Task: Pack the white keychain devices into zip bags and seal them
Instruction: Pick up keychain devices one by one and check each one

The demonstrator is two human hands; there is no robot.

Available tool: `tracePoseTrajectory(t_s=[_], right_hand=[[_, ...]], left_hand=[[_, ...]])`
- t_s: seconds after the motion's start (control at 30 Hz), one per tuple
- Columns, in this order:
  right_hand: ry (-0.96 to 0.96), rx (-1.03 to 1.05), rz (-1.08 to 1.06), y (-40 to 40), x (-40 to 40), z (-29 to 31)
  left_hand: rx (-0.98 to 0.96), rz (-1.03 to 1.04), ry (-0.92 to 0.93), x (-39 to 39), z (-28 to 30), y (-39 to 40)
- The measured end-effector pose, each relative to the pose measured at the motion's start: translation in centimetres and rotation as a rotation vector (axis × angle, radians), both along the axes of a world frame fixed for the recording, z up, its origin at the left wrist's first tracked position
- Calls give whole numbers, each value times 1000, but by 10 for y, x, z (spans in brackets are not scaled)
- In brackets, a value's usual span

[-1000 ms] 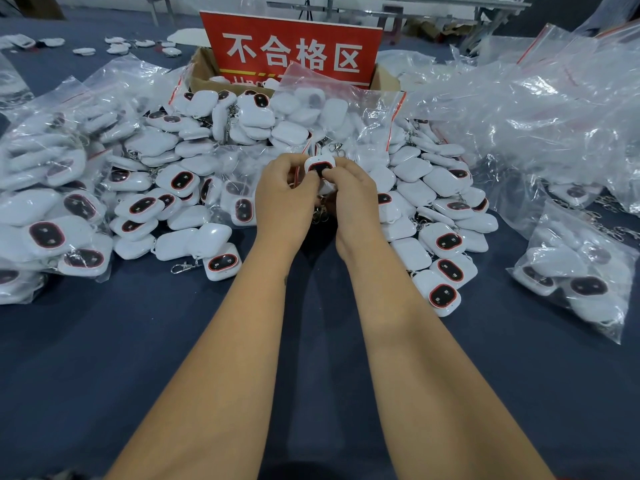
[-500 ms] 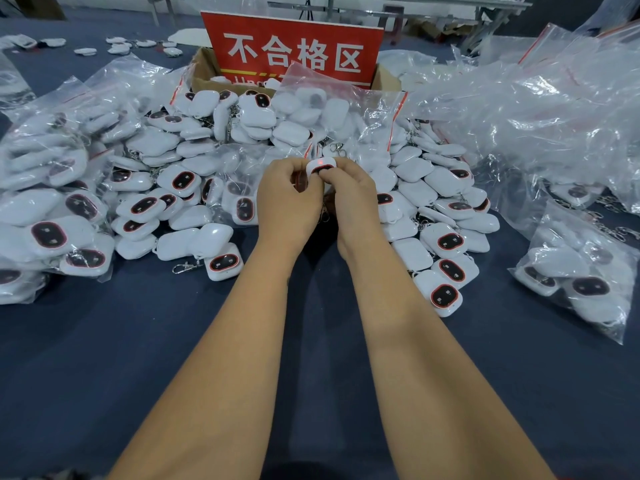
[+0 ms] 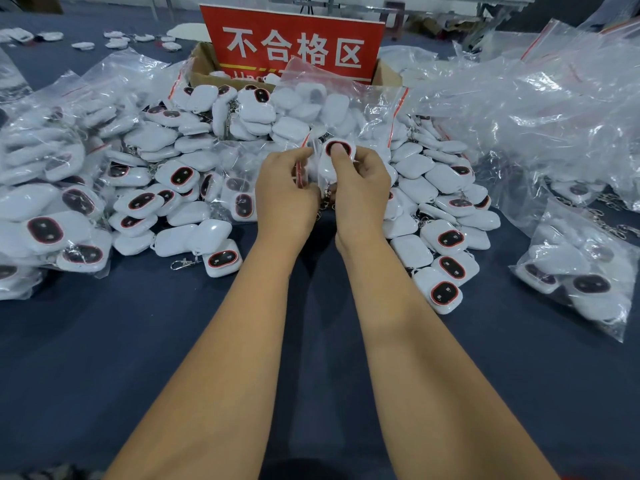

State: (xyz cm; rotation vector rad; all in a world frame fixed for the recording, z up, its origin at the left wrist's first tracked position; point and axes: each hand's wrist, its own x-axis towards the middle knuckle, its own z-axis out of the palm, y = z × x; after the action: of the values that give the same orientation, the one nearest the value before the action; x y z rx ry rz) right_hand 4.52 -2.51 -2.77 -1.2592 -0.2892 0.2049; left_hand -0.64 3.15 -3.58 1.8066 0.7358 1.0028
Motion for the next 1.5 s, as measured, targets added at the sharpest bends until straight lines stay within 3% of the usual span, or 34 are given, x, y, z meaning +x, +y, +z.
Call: tracePoseTrajectory(t_s=[0.2, 0.5, 0.7, 0.87, 1.07, 1.2, 1.37, 1.5], right_hand=[[107, 237, 45, -3, 1, 7], [-207, -230, -44, -1, -5, 2], [-296, -312, 58, -1, -7, 4], [-286, -275, 184, 0, -4, 1], [-144, -220, 252, -4, -1, 3], [-137, -93, 319, -6, -5, 4], [-189, -156, 139, -4, -8, -2], [-245, -373, -36, -5, 3, -4]], left_hand=[[193, 2, 79, 0, -2, 0], [286, 76, 27, -1, 1, -2], [355, 142, -83, 1, 6, -3], [404, 68, -112, -4, 3, -7], [394, 49, -191, -6, 3, -6], [396, 57, -205, -3, 2, -6], [374, 183, -184, -8, 0, 0], [252, 347, -252, -14, 7, 3]])
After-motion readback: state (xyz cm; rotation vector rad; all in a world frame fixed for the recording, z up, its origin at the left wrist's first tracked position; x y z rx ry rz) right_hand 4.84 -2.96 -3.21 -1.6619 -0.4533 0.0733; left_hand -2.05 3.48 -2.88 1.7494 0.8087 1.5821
